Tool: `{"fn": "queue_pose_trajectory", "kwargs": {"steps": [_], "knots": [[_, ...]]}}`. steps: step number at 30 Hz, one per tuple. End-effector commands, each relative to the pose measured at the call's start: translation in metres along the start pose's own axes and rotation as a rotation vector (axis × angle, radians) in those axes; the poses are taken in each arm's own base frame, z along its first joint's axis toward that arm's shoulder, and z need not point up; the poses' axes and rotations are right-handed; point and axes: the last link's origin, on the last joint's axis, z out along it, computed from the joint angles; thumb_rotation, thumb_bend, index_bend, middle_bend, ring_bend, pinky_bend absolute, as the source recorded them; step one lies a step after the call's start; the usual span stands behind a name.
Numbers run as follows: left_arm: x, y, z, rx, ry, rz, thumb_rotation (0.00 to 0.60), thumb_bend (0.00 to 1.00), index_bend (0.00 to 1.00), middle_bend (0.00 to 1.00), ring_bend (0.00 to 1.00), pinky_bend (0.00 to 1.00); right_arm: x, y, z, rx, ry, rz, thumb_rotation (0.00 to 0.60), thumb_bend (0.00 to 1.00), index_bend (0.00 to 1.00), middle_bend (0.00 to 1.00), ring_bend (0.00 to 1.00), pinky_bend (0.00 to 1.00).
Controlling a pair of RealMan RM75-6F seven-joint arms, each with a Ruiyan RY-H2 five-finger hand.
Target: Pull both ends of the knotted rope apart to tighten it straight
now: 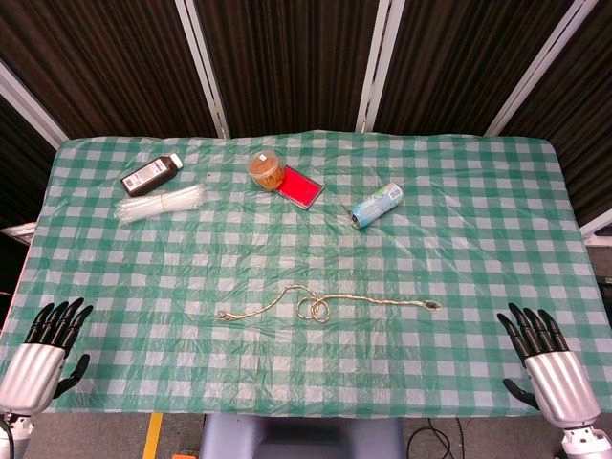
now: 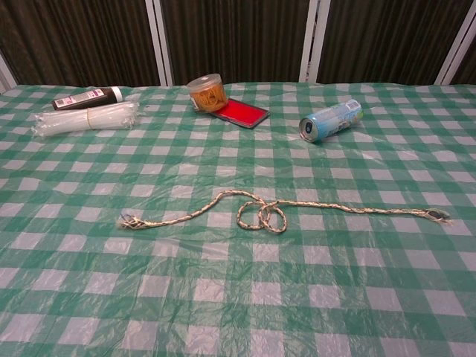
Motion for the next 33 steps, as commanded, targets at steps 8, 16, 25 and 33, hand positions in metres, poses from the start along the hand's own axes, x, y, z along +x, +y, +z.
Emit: {"fn": "queue_pose_trajectory", "kwargs": {"steps": [8, 16, 25, 33], "knots": [[-0.019, 0.029, 0.015, -0.106, -0.027, -0.073, 0.6, 0.44, 0.0, 0.0, 0.0, 0.01, -0.003, -0.003, 0.0, 0.01, -0.012, -0.008, 0.6, 0.17, 0.0, 0.0, 0.0, 0.0], [-0.047, 0.088, 0.069, -0.23, -0.082, -0.057, 0.6, 0.44, 0.09, 0.0, 0.0, 0.01, -0.006, -0.006, 0.002, 0.018, -0.022, -0.016, 0.6, 0.17, 0.0, 0.0, 0.0, 0.0], [-0.072, 0.138, 0.111, -0.262, -0.144, -0.037, 0.6, 0.45, 0.31, 0.01, 0.0, 0.01, -0.009, -0.004, 0.004, 0.005, -0.031, -0.021, 0.6, 0.17, 0.0, 0.0, 0.0, 0.0], [-0.086, 0.156, 0.137, -0.22, -0.136, -0.062, 0.6, 0.45, 0.38, 0.05, 0.0, 0.02, -0.008, -0.002, 0.005, -0.005, -0.034, -0.019, 0.6, 0.17, 0.0, 0.0, 0.0, 0.0]]}}
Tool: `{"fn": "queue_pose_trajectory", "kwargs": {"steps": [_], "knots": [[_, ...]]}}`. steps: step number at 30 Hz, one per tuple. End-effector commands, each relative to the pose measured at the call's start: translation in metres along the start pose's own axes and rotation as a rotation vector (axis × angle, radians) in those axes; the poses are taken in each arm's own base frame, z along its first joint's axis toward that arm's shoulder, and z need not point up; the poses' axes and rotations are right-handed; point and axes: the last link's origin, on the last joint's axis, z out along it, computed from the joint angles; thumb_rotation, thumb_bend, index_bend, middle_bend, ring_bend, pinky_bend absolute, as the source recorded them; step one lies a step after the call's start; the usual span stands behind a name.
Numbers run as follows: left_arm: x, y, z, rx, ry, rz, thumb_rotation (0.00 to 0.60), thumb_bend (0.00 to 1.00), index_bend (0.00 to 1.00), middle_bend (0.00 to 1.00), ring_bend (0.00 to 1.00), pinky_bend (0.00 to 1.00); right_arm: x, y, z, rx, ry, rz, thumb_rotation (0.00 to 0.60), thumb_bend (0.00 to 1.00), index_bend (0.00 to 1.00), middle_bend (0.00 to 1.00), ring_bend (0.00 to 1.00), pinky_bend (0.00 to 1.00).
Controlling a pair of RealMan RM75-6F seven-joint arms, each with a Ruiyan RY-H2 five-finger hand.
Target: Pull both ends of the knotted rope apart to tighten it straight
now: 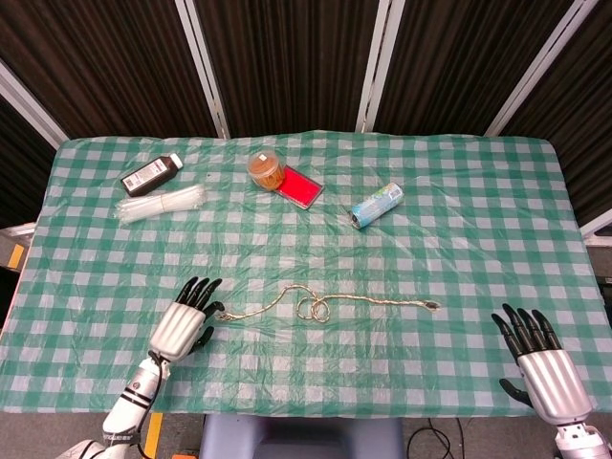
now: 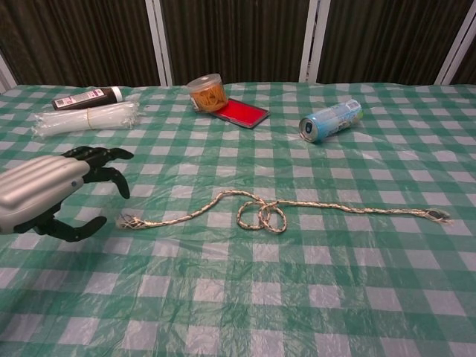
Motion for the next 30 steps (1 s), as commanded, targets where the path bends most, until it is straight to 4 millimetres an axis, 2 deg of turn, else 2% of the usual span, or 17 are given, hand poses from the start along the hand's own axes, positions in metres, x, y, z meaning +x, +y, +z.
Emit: {"fn": "queue_pose_trajectory", "kwargs": {"steps": [1, 11, 22, 30], "knots": [[-0.005, 0.002, 0.011, 0.015, -0.01, -0.002, 0.6, 0.45, 0.38, 0.05, 0.0, 0.02, 0.0, 0.0, 0.0, -0.002, 0.0, 0.001, 0.6, 0.17, 0.0, 0.0, 0.0, 0.0], [-0.021, 0.011, 0.022, 0.013, -0.005, -0.006, 0.6, 0.43, 0.47, 0.11, 0.01, 0.03, 0.001, 0.003, 0.002, -0.013, 0.0, 0.006, 0.6, 0.17, 0.0, 0.0, 0.0, 0.0], [-0.034, 0.021, 0.034, 0.006, -0.019, -0.011, 0.6, 0.42, 0.42, 0.12, 0.01, 0.04, 0.002, 0.004, 0.003, -0.017, -0.005, 0.009, 0.6, 0.17, 0.0, 0.0, 0.0, 0.0], [-0.039, 0.02, 0.037, 0.014, -0.021, 0.005, 0.6, 0.41, 0.48, 0.13, 0.02, 0.04, 0.003, 0.005, 0.003, -0.019, -0.001, 0.014, 0.6, 0.17, 0.0, 0.0, 0.0, 0.0]]}}
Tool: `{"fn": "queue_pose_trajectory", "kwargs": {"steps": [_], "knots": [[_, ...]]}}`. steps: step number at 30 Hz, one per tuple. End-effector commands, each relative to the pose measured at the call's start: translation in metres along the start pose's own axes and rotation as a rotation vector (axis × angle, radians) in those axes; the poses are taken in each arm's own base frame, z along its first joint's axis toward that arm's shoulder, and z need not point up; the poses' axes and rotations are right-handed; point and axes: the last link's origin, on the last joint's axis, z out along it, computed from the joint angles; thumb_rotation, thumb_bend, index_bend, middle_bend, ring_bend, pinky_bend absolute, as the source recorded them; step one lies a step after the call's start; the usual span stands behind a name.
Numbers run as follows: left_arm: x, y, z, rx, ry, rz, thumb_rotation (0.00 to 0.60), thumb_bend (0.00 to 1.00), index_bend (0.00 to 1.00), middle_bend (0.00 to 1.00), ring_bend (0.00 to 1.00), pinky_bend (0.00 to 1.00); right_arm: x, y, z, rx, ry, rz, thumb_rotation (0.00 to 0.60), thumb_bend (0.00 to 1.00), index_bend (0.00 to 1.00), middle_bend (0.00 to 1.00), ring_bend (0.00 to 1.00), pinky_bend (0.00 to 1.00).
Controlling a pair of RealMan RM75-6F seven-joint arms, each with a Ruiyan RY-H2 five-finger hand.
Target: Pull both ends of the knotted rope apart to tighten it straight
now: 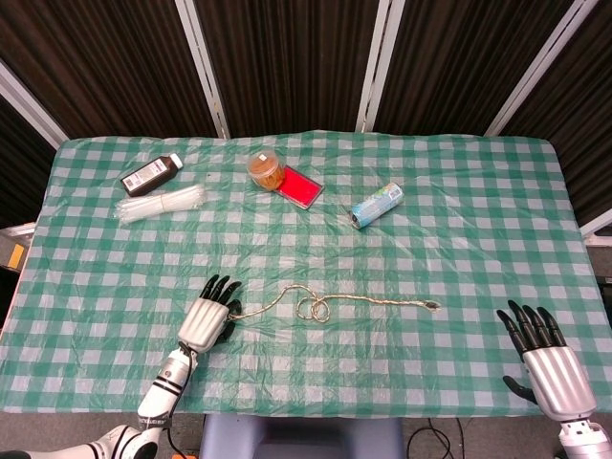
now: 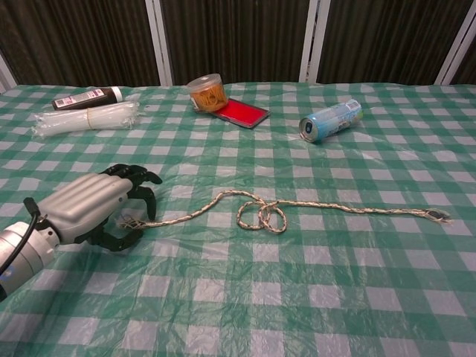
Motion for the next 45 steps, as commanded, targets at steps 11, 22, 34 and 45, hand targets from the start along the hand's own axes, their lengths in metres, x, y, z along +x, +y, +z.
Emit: {"fn": "queue_pose_trajectory", "kwargs": {"steps": [11, 22, 34, 45], "knots": [[-0.002, -0.004, 0.004, 0.016, 0.0, -0.001, 0.6, 0.4, 0.53, 0.14, 0.02, 0.04, 0.0, 0.0, 0.0, 0.001, -0.001, -0.001, 0.6, 0.17, 0.0, 0.0, 0.0, 0.0], [0.002, -0.004, 0.002, 0.009, 0.021, -0.017, 0.6, 0.42, 0.63, 0.15, 0.03, 0.05, -0.004, -0.004, 0.003, 0.017, -0.008, -0.009, 0.6, 0.17, 0.0, 0.0, 0.0, 0.0], [0.007, -0.011, -0.007, 0.004, 0.025, -0.011, 0.6, 0.42, 0.64, 0.15, 0.03, 0.05, -0.016, -0.042, 0.087, 0.169, -0.062, -0.097, 0.6, 0.22, 0.24, 0.0, 0.0, 0.0], [0.011, -0.018, -0.009, 0.021, 0.018, -0.022, 0.6, 0.41, 0.64, 0.15, 0.03, 0.05, -0.047, -0.085, 0.156, 0.218, -0.114, -0.217, 0.6, 0.32, 0.47, 0.0, 0.0, 0.0]]}}
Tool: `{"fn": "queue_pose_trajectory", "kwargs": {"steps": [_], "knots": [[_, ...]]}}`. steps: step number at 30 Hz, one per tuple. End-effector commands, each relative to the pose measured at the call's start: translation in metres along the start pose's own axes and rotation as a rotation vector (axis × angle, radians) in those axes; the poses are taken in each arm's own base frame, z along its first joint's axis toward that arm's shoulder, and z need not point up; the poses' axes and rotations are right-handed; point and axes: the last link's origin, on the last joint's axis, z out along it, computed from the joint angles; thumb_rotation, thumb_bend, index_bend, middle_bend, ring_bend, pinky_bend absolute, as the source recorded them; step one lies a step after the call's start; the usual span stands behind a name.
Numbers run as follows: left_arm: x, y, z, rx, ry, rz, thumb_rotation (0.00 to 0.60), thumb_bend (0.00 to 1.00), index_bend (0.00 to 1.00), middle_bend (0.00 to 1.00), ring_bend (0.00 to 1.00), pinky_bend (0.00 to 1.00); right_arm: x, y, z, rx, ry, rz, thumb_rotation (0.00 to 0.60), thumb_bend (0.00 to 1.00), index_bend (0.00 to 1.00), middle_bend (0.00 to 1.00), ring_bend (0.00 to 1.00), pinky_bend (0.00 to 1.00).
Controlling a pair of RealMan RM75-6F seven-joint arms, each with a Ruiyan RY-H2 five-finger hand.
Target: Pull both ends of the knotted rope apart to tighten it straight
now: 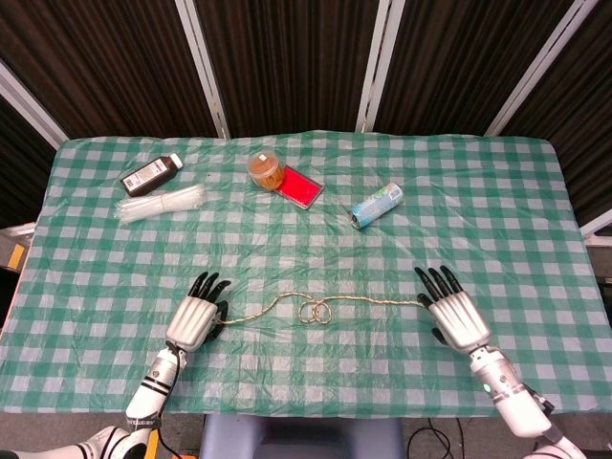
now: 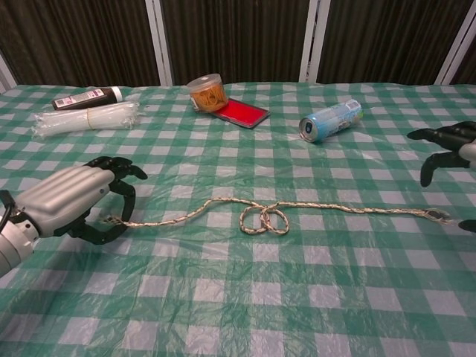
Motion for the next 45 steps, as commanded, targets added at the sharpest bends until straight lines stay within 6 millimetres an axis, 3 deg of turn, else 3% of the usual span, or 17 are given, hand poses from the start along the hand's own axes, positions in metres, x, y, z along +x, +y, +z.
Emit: {"fn": "queue_pose_trajectory", "kwargs": {"steps": [1, 6, 14, 20, 45], "knots": [[0.001, -0.002, 0.0, 0.006, -0.002, -0.01, 0.6, 0.41, 0.64, 0.15, 0.03, 0.05, -0.007, -0.007, 0.024, -0.006, -0.016, -0.03, 0.6, 0.33, 0.47, 0.0, 0.0, 0.0], [0.002, -0.003, -0.001, 0.003, -0.001, -0.009, 0.6, 0.41, 0.64, 0.15, 0.03, 0.05, -0.017, -0.014, 0.043, -0.021, -0.025, -0.058, 0.6, 0.36, 0.52, 0.0, 0.0, 0.0], [0.003, -0.007, -0.001, 0.009, 0.001, -0.018, 0.6, 0.41, 0.64, 0.15, 0.03, 0.05, -0.029, -0.015, 0.054, -0.048, -0.043, -0.086, 0.6, 0.41, 0.58, 0.0, 0.0, 0.0], [0.002, -0.008, 0.001, 0.012, -0.006, -0.02, 0.6, 0.41, 0.64, 0.15, 0.03, 0.05, -0.034, -0.011, 0.057, -0.063, -0.061, -0.083, 0.6, 0.45, 0.61, 0.0, 0.0, 0.0], [0.002, -0.009, 0.003, 0.012, -0.004, -0.017, 0.6, 0.41, 0.64, 0.15, 0.03, 0.05, -0.039, -0.013, 0.061, -0.075, -0.099, -0.093, 0.6, 0.45, 0.66, 0.0, 0.0, 0.0]]}}
